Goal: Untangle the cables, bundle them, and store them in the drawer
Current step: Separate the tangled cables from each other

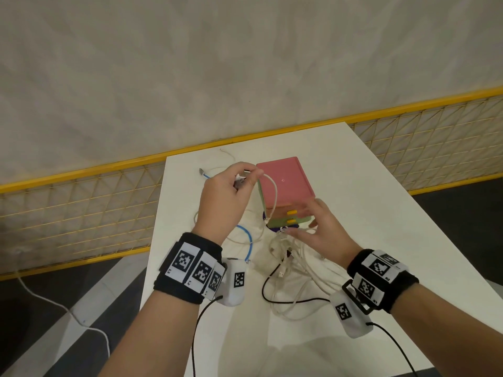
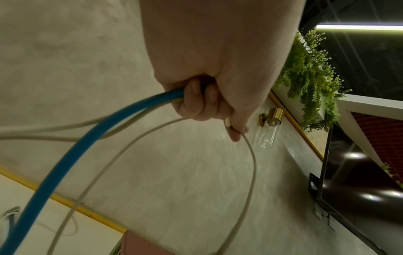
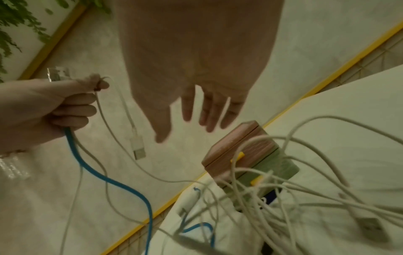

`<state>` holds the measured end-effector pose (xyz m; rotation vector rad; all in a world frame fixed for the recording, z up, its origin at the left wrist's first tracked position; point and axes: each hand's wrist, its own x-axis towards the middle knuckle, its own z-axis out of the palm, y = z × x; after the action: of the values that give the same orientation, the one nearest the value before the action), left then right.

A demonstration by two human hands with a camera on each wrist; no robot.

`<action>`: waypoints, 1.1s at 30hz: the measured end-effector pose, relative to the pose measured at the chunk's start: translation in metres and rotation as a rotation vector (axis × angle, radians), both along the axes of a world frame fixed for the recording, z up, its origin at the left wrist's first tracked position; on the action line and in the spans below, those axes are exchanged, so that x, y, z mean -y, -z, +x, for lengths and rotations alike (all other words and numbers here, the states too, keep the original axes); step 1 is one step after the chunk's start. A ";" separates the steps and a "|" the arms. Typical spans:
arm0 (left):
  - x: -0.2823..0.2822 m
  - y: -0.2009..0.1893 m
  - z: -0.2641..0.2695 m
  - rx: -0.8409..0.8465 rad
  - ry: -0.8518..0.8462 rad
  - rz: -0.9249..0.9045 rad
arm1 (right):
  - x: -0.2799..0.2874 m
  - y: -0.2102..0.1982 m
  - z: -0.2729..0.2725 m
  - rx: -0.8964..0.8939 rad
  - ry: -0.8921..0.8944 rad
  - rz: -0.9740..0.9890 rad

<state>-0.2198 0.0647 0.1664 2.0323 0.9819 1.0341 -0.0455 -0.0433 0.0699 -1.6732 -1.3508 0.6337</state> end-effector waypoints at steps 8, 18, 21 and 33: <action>-0.002 0.011 -0.012 -0.073 0.061 -0.049 | -0.026 -0.040 -0.022 -0.251 -0.266 0.016; -0.011 0.031 -0.071 -0.098 -0.133 -0.142 | -0.149 -0.087 -0.038 0.225 -0.188 -0.127; -0.009 0.040 -0.078 -0.083 -0.147 -0.156 | -0.156 -0.079 -0.057 0.267 -0.289 -0.153; 0.018 0.060 -0.078 0.090 -0.103 -0.534 | -0.082 0.064 -0.098 0.979 -0.668 -0.661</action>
<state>-0.2981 0.0470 0.1060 1.4996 1.1769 0.7973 -0.1436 0.0388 0.0058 -2.1690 -2.6914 0.6969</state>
